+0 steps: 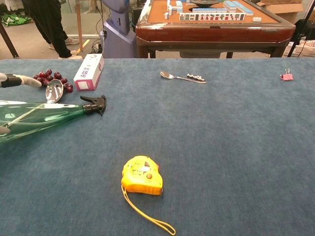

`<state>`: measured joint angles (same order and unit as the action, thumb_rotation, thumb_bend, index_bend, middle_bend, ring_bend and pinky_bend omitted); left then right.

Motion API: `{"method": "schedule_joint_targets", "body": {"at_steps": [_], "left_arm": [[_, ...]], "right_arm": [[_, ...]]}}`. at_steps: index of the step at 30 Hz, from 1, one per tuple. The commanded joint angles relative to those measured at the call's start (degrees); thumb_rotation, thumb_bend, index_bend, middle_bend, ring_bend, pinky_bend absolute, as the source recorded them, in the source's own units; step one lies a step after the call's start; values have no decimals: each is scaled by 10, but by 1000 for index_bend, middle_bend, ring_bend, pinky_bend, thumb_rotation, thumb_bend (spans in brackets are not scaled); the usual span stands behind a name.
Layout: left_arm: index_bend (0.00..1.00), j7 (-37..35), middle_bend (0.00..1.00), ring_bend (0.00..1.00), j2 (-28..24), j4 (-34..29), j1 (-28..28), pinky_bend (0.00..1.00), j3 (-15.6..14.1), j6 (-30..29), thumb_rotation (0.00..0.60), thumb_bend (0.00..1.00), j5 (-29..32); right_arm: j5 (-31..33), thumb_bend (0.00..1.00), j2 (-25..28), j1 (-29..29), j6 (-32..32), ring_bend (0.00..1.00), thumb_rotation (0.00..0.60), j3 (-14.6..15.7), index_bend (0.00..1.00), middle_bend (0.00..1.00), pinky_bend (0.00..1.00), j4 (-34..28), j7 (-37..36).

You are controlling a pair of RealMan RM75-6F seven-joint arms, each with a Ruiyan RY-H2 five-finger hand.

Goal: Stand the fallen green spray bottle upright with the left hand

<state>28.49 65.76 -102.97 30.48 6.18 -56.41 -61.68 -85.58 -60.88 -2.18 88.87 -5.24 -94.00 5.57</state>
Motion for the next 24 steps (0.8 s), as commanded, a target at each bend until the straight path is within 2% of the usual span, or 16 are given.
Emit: {"method": "schedule_joint_targets", "body": {"at_steps": [1, 3, 9, 16, 24], "left_arm": [[32, 13, 31, 27, -7, -27, 19, 9, 9, 2, 600, 209, 11], [70, 25, 42, 29, -3, -37, 33, 9, 16, 5, 600, 210, 28], [174, 83, 184, 83, 19, -34, 82, 10, 25, 17, 600, 210, 113], [173, 181, 189, 87, 55, -27, 147, 9, 19, -6, 600, 210, 246], [126, 257, 189, 77, 91, -14, 217, 9, 24, -35, 600, 210, 399]], "right_arm": [[-1, 204, 1, -1, -1, 67, 600, 0, 96, 121, 107, 1, -2], [-3, 204, 2, -1, -1, 67, 600, 0, 96, 121, 107, 1, -4], [-6, 204, 4, -2, -1, 67, 600, 1, 96, 121, 107, 2, -10], [-6, 204, 6, -1, -2, 67, 600, 3, 96, 121, 107, 2, -12], [-7, 204, 7, -1, -3, 67, 600, 3, 96, 121, 107, 0, -12]]}}
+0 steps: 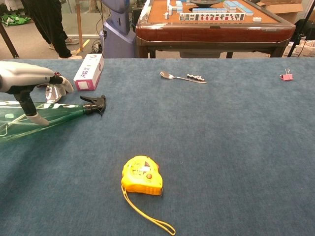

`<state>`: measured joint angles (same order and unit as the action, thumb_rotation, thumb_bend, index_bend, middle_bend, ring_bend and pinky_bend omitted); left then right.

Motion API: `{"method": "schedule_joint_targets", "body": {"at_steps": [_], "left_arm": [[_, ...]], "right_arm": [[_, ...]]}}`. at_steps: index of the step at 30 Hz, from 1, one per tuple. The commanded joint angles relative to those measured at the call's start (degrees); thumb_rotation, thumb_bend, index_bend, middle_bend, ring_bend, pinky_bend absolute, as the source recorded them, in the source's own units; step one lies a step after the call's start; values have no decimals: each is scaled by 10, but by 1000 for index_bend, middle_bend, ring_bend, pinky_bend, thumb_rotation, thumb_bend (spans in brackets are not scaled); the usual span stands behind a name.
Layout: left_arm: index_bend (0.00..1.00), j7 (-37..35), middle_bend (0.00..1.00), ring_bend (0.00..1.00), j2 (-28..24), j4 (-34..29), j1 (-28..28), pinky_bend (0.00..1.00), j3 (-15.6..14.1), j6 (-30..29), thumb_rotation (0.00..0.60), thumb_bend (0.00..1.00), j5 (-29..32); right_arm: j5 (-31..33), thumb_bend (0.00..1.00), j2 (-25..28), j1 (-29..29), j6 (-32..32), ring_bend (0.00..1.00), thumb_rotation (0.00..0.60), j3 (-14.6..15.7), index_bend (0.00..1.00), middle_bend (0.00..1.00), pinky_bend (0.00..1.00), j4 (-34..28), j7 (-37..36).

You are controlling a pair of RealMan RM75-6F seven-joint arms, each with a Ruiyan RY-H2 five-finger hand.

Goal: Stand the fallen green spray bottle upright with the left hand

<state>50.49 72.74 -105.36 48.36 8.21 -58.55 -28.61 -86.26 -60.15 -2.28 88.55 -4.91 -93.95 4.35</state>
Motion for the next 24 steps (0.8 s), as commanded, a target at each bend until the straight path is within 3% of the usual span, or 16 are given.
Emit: {"method": "schedule_joint_targets", "body": {"at_steps": [1, 12, 24], "left_arm": [[125, 45, 189, 76, 25, 14, 50, 9, 5, -15, 600, 210, 90], [124, 115, 189, 78, 71, 77, 128, 9, 6, -33, 600, 210, 251], [130, 178, 189, 58, 102, 126, 168, 9, 4, -74, 600, 209, 326]], "right_arm": [[0, 204, 0, 0, 0, 67, 600, 0, 96, 121, 107, 0, 0], [2, 204, 3, 4, 2, 67, 600, 2, 96, 121, 107, 1, -4], [4, 204, 6, 7, 6, 68, 600, 1, 96, 121, 107, -1, -5]]}}
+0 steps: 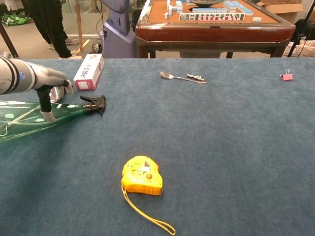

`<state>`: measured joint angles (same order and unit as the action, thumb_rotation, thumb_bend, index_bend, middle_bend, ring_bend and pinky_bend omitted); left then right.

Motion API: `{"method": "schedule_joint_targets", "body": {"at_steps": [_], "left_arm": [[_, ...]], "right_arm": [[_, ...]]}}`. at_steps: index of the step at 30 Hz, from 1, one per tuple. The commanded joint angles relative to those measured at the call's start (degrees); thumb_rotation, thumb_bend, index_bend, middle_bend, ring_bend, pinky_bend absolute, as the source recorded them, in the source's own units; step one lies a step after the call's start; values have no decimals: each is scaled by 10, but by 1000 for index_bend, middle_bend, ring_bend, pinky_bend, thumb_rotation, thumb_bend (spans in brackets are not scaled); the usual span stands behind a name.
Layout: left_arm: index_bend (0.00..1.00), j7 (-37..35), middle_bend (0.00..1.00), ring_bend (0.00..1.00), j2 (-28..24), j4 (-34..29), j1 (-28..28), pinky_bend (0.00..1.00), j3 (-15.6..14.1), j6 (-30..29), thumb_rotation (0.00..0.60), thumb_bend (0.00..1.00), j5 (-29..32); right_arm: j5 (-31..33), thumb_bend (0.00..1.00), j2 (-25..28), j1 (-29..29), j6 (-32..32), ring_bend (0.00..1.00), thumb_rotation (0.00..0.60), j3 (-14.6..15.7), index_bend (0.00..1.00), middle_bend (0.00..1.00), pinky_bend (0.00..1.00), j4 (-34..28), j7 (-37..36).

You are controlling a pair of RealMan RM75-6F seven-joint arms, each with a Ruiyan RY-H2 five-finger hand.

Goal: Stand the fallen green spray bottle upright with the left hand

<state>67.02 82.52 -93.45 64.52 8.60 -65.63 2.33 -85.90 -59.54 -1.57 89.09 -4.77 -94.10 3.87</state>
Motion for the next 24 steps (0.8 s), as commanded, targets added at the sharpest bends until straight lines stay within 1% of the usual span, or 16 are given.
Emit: {"method": "schedule_joint_targets", "body": {"at_steps": [1, 5, 20, 24], "left_arm": [[133, 18, 189, 57, 6, 8, 8, 9, 0, -1, 600, 209, 23], [162, 36, 188, 54, 12, 15, 14, 9, 0, -1, 600, 210, 43], [239, 82, 187, 52, 47, 66, 32, 9, 25, -2, 600, 210, 104], [268, 85, 187, 60, 55, 78, 31, 9, 28, -3, 600, 211, 101]], "right_arm": [[1, 204, 0, 1, 0, 68, 600, 0, 96, 121, 107, 1, -1], [0, 204, 0, 0, -1, 68, 600, 0, 96, 121, 107, 1, -2], [2, 204, 6, 7, 6, 67, 600, 1, 96, 121, 107, -1, -9], [2, 204, 6, 7, 6, 68, 600, 0, 96, 121, 107, 0, -11]]}}
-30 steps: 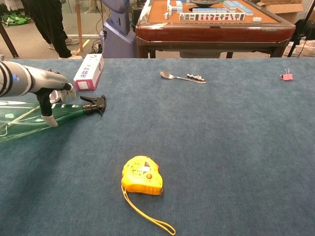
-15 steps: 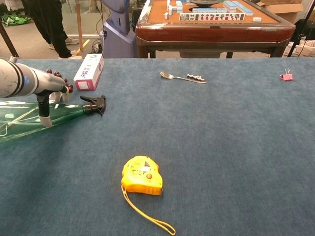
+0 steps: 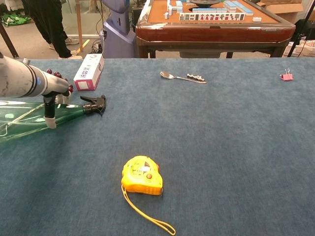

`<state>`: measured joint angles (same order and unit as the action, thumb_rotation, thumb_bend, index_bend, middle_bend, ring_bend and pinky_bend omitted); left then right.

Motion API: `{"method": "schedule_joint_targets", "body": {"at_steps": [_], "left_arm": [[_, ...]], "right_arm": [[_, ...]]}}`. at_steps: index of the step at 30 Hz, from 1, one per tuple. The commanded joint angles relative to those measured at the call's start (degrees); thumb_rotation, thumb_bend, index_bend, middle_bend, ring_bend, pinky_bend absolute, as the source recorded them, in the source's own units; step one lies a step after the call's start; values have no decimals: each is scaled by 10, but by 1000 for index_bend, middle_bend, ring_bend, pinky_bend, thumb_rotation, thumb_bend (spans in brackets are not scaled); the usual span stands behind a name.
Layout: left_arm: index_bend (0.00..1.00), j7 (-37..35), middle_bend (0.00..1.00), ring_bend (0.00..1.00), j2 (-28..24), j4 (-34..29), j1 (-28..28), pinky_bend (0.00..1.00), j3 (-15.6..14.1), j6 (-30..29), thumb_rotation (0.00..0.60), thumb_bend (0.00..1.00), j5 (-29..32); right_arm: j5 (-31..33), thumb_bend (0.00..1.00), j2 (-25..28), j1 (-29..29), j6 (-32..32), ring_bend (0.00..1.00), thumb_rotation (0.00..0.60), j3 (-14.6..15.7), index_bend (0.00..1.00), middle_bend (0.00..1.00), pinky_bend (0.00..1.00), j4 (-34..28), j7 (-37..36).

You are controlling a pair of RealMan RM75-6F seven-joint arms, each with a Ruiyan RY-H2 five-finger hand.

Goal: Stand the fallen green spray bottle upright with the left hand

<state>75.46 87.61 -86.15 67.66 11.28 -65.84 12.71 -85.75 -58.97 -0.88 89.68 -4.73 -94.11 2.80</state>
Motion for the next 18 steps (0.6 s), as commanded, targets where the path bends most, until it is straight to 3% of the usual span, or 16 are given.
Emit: {"method": "schedule_joint_targets", "body": {"at_steps": [1, 11, 18], "left_arm": [[273, 2, 187, 62, 6, 7, -2, 9, 2, -1, 600, 211, -4], [336, -4, 232, 117, 29, 21, -7, 16, 8, -8, 600, 212, -32], [389, -2, 313, 175, 42, 26, -11, 97, 6, -18, 600, 215, -55]], "right_arm": [[1, 204, 0, 0, 0, 68, 600, -1, 96, 121, 107, 1, -1], [1, 204, 0, 4, 3, 69, 600, 0, 96, 121, 107, 2, -5], [2, 204, 1, 7, 6, 69, 600, 0, 96, 121, 107, 3, -9]]}}
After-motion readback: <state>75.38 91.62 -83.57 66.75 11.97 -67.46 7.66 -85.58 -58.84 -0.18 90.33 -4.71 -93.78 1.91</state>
